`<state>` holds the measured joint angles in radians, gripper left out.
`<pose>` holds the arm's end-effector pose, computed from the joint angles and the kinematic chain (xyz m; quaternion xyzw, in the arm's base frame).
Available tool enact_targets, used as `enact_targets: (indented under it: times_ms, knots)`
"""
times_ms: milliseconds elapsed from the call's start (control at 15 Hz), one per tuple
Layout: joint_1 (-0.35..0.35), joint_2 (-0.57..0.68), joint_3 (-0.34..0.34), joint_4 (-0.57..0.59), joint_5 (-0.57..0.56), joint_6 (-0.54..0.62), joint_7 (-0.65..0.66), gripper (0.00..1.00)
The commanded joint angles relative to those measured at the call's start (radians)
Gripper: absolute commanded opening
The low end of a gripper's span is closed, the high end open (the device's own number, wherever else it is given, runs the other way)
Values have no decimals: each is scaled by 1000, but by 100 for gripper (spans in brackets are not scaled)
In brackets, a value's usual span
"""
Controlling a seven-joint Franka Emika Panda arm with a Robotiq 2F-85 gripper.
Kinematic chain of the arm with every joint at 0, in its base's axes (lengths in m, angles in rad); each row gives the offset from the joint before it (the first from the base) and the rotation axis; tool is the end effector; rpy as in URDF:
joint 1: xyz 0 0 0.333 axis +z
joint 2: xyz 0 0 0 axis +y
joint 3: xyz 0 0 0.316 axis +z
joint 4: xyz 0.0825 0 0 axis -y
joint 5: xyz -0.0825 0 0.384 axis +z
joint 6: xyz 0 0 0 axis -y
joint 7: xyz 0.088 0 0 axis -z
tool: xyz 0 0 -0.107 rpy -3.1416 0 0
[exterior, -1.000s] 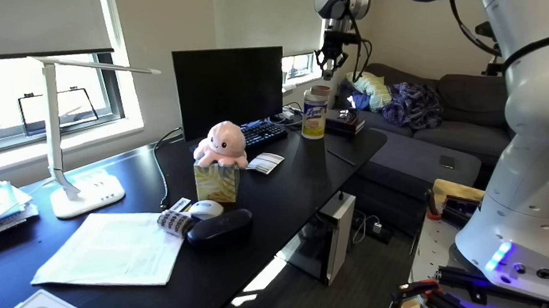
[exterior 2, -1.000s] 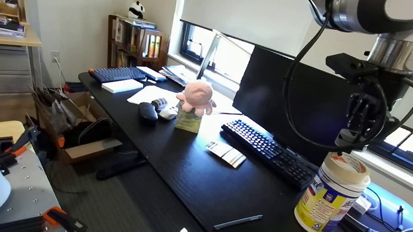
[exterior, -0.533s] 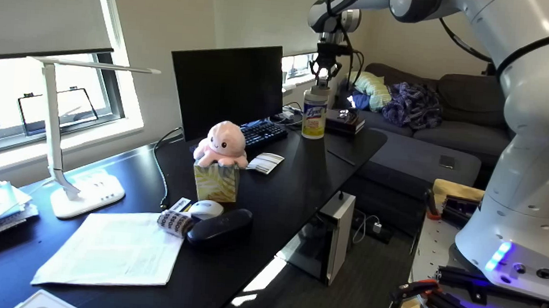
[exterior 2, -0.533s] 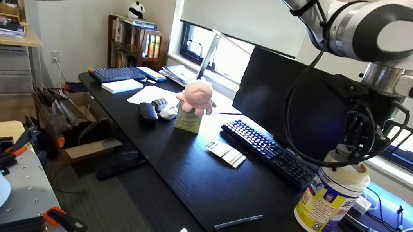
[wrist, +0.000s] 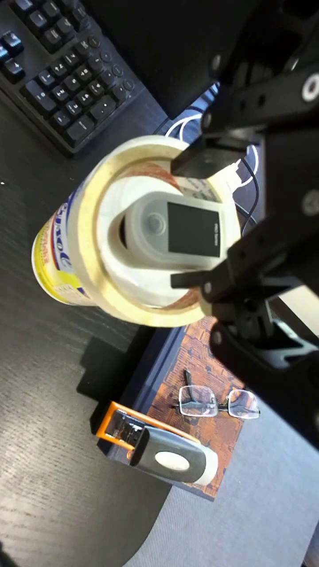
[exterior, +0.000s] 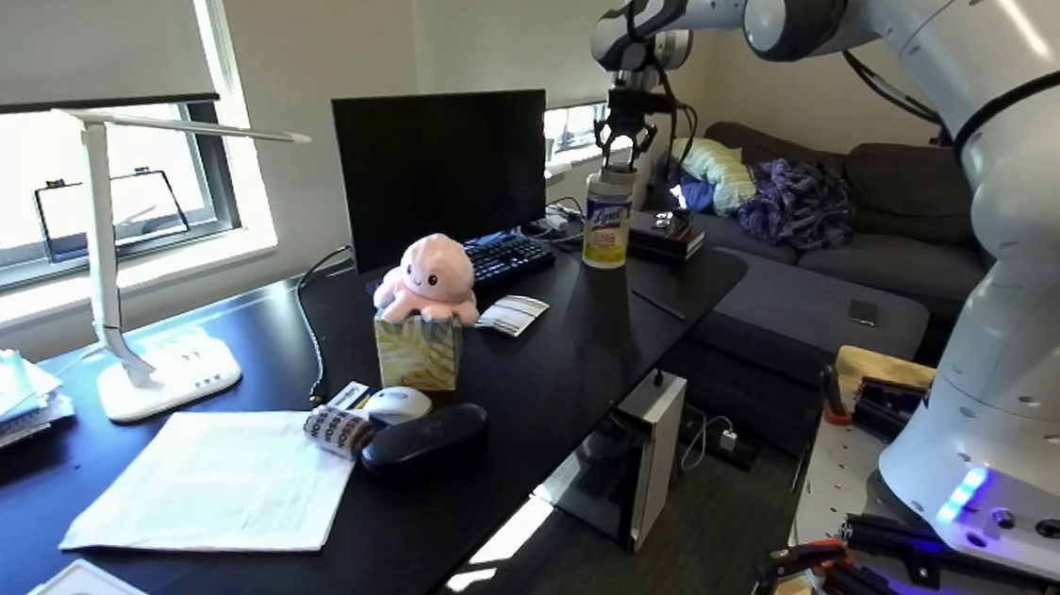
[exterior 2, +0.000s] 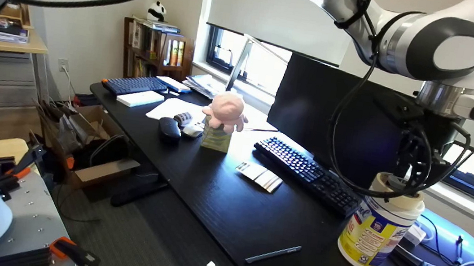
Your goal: Put the object in the middle of the masking tape
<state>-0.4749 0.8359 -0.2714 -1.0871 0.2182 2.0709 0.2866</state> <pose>0.6268 -0.4673 0.3489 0.8701 -0.4852 0.0852 0.0160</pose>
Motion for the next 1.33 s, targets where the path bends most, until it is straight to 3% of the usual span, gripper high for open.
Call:
enact_targets:
  times_ms: [0, 133, 400, 933, 1267]
  knots:
    - [-19, 0, 13, 41, 29, -35, 12, 88]
    - [-25, -34, 19, 30, 42, -62, -6, 98]
    - [-11, -156, 11, -33, 21, -121, -74, 100]
    - [91, -502, -7, -421, -154, -82, -413, 100]
    - [125, -702, 18, -660, -243, -34, -597, 100]
